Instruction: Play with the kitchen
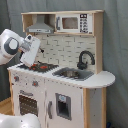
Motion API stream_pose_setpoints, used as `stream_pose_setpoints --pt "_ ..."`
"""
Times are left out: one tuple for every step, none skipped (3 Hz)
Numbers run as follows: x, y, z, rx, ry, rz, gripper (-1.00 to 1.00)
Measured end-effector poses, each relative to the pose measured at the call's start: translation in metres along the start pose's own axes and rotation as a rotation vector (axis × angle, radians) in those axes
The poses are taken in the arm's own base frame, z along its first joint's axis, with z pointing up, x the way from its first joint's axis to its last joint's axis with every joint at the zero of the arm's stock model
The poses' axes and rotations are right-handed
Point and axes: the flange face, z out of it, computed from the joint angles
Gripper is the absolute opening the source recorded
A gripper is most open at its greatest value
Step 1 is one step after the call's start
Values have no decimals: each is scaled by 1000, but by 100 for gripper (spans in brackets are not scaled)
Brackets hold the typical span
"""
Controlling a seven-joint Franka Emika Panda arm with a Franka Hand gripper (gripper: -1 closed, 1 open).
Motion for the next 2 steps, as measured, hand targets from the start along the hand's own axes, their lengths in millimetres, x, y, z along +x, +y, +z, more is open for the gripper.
stream_pose_setpoints --pt "-8 22 31 112 -27 85 100" --pt "-18 40 59 223 -61 154 100"
